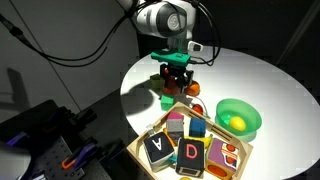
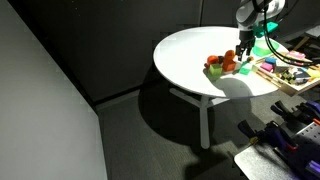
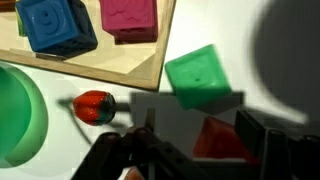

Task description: Put the yellow ball in the green bowl then put the green block on the table.

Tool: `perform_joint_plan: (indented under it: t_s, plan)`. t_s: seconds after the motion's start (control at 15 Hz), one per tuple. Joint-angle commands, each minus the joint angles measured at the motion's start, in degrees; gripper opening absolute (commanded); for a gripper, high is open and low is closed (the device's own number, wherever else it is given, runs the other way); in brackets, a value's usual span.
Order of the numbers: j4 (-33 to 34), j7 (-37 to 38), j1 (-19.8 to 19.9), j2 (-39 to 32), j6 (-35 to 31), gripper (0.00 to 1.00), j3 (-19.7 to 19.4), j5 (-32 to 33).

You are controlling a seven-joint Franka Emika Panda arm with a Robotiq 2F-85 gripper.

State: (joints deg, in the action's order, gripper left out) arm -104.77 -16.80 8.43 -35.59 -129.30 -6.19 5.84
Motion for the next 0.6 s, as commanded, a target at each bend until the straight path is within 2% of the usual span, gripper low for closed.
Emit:
perform_joint_plan:
  t_s: [0.0,0.53]
  plan:
    - [0.3,1.6,0.2,0.3,-0.3,1.00,0.1,1.5]
    - [-2.7,-0.8,2.8,3.6,-2.4,1.00,1.1,-0.9]
